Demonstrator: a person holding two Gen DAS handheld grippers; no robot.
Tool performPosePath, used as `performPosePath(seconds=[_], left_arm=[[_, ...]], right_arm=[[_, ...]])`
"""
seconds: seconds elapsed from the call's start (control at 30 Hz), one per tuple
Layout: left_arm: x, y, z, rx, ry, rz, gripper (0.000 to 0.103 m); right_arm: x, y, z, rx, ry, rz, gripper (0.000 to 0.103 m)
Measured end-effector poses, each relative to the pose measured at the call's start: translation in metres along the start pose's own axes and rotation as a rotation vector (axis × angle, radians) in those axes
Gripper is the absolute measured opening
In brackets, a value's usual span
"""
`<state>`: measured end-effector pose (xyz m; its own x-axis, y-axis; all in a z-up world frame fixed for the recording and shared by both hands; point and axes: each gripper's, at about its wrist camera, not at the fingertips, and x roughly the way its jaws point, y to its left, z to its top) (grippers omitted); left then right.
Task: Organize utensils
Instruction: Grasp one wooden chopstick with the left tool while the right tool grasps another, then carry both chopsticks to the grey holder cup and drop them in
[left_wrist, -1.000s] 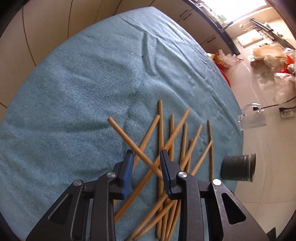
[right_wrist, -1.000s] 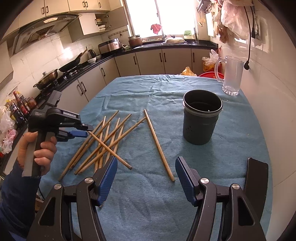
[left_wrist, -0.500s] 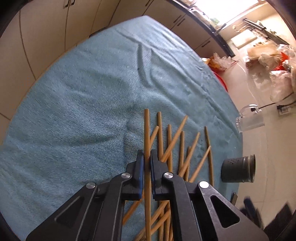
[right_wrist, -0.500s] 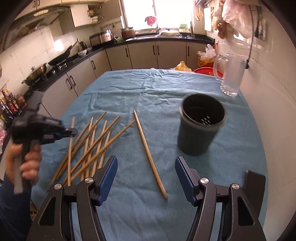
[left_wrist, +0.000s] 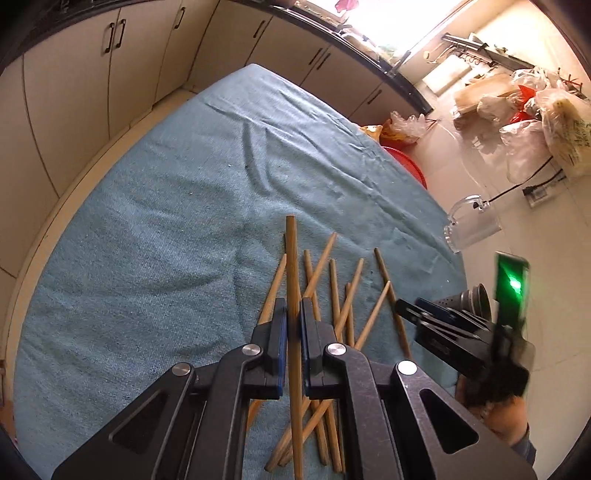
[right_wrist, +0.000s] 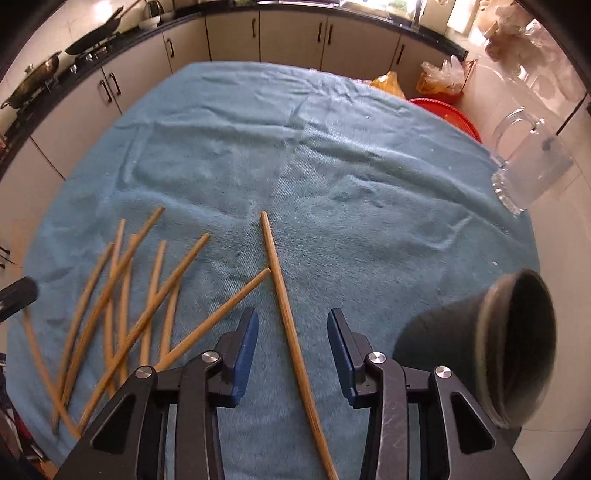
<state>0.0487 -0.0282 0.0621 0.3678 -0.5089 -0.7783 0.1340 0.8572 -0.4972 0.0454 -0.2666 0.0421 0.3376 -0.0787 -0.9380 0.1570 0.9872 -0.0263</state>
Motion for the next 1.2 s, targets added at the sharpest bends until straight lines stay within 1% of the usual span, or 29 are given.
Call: performPosePath(seconds=[0.1, 0.17, 0.23, 0.3, 0.37, 0.43, 0.5, 0.57, 0.63, 0.73, 0.8, 0.93, 1.03, 1.1, 1.2], left_arm=[[0.001, 0.001, 0.001, 0.0, 0.001, -0.008, 0.006], [0.001, 0.0, 0.001, 0.004, 0.001, -0.013, 0.006], [0.002, -0.001, 0.001, 0.005, 0.0, -0.015, 0.006], [0.002, -0.002, 0.001, 0.009, 0.0, -0.021, 0.006], [0.001, -0.002, 0.0, 0.012, -0.006, -0.02, 0.006], [0.0, -0.004, 0.0, 0.018, -0.008, -0.02, 0.006], [-0.002, -0.005, -0.001, 0.022, -0.013, -0.02, 0.006], [-0.005, -0.006, -0.002, 0.033, -0.021, -0.021, 0.006], [-0.011, -0.009, -0.004, 0.042, -0.032, -0.024, 0.006], [-0.021, -0.014, -0.009, 0.056, -0.055, -0.028, 0.006], [-0.031, -0.019, -0.014, 0.072, -0.074, -0.035, 0.006], [-0.055, -0.03, -0.027, 0.105, -0.128, -0.043, 0.006], [-0.071, -0.038, -0.038, 0.126, -0.162, -0.044, 0.006], [-0.08, -0.043, -0.044, 0.136, -0.171, -0.05, 0.006], [-0.091, -0.048, -0.051, 0.151, -0.19, -0.049, 0.006]], right_arm=[[0.011, 0.001, 0.006, -0.006, 0.026, -0.009, 0.037], [0.018, 0.0, 0.01, 0.009, 0.043, 0.009, 0.033], [0.027, -0.002, 0.014, 0.021, 0.057, 0.019, 0.032], [0.03, -0.005, 0.02, 0.033, 0.049, 0.041, 0.031], [0.034, -0.008, 0.025, 0.045, 0.052, 0.074, 0.023], [0.034, -0.007, 0.028, 0.038, 0.054, 0.077, 0.01], [0.032, -0.009, 0.026, 0.063, 0.049, 0.096, 0.007], [0.028, -0.014, 0.021, 0.09, 0.036, 0.114, 0.007], [0.014, -0.018, 0.013, 0.112, -0.011, 0.14, 0.007], [-0.02, -0.02, -0.002, 0.119, -0.107, 0.147, 0.007], [-0.049, -0.022, -0.017, 0.13, -0.19, 0.182, 0.007], [-0.105, -0.024, -0.051, 0.146, -0.364, 0.218, 0.007], [-0.138, -0.023, -0.08, 0.157, -0.48, 0.223, 0.007], [-0.152, -0.023, -0.1, 0.165, -0.538, 0.216, 0.007], [-0.165, -0.028, -0.12, 0.191, -0.59, 0.215, 0.007]])
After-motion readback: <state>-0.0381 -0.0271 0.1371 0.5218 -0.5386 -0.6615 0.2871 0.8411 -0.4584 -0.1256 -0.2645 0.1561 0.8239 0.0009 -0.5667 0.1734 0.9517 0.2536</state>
